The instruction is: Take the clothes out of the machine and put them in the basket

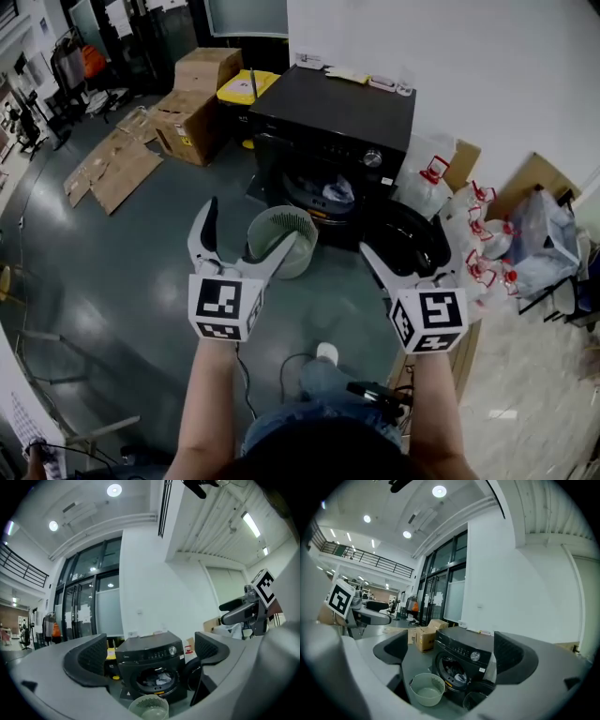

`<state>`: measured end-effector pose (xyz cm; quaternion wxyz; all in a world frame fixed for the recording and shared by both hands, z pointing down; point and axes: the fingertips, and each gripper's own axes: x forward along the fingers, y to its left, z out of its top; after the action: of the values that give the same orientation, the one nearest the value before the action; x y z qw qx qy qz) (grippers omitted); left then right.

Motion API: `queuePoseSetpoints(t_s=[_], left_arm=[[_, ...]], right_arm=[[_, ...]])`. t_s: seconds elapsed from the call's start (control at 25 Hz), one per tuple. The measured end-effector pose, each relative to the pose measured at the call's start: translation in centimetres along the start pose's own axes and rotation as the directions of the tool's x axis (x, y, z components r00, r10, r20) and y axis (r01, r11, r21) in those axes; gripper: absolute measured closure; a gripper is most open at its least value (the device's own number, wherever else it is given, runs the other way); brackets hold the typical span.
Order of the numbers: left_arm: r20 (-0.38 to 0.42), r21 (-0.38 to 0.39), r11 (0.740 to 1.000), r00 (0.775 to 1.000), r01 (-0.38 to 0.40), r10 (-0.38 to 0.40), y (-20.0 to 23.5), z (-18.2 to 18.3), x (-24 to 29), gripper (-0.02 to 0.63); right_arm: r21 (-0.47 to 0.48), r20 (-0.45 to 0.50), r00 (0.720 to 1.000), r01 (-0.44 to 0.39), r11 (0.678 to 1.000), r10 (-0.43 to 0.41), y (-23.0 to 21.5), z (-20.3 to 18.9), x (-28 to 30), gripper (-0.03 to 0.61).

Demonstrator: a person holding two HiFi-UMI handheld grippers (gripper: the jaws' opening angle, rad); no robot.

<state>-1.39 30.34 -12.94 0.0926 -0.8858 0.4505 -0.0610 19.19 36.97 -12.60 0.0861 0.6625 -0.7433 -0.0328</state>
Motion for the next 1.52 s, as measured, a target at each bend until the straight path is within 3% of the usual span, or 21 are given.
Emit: queuePoseSetpoints(t_s=[0.36,0.72,1.16,1.52], left_arm=[[-0.063,-0.063,0.996,0.996,-0.07,0.066,0.7,-0.2,11.7,0.052],[-0.12,-0.027,0.992,0.985,-0.124,0.12,1.2,-2.1,13.3,0.052],[-0.164,-0.02,0.992,0.979,-0.122,0.117,6.1,-5.3,15.9,0.052],[-0.207,-0.049,0.991,0.972,-0.124,0.111,15.6,-10.3,18.5,0.052]], right_arm=[[-0.039,-0.095,0.991,-0.104,0.994,0.099,-6.3,-2.7,9.7,0.014],[0.062,-0.117,0.986,-0.113,0.992,0.119,-8.2,-5.9,12.2,0.015],[0.085,-0.177,0.977,-0.108,0.99,0.122,-5.8,-7.2,17.9,0.025],[0.058,-0.234,0.964,-0.117,0.991,0.128,-0.1,-7.0,27.2,0.037]])
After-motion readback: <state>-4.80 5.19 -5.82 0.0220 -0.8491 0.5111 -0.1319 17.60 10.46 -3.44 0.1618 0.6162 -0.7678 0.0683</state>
